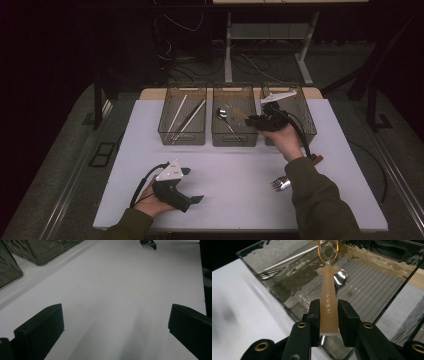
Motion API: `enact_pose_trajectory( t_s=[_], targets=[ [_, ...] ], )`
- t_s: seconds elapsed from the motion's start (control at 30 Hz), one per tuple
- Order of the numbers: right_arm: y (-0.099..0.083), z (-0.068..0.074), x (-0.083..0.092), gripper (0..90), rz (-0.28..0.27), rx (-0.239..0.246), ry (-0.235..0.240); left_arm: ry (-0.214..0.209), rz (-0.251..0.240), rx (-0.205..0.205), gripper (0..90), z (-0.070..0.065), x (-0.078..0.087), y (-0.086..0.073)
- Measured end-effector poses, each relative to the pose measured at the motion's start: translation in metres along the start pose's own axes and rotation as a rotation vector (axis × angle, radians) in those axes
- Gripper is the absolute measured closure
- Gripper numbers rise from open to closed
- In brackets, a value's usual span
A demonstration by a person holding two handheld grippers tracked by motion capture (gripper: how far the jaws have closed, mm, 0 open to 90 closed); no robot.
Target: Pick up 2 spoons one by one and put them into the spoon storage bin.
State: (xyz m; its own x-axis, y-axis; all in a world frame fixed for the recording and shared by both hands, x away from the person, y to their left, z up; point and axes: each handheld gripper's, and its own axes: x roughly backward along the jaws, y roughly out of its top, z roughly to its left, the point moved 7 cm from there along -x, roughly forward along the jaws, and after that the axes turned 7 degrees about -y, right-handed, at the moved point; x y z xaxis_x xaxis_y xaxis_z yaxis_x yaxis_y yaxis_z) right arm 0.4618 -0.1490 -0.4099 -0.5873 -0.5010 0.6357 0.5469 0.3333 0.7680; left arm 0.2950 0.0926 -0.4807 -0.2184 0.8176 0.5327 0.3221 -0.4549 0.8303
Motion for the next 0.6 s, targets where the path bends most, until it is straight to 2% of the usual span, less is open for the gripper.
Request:
enact_pose_trajectory(
  t_s=[0.2, 0.5, 0.6],
  targets=[
    [0.003, -0.003, -0.022, 73.6, 0.06, -0.006, -0.041, -0.003, 0.003, -0.007, 0.0, 0.0, 0.0, 0.0],
    [0.0, -0.004, -0.046, 73.5, 0.14, 0.008, -0.069, -0.007, 0.005, -0.013, 0.0, -0.001, 0.0, 0.001],
    [-0.002, -0.004, -0.051, 73.3, 0.152, 0.015, -0.077, -0.008, 0.005, -0.015, 0.0, -0.001, 0.0, 0.001]
  ],
)
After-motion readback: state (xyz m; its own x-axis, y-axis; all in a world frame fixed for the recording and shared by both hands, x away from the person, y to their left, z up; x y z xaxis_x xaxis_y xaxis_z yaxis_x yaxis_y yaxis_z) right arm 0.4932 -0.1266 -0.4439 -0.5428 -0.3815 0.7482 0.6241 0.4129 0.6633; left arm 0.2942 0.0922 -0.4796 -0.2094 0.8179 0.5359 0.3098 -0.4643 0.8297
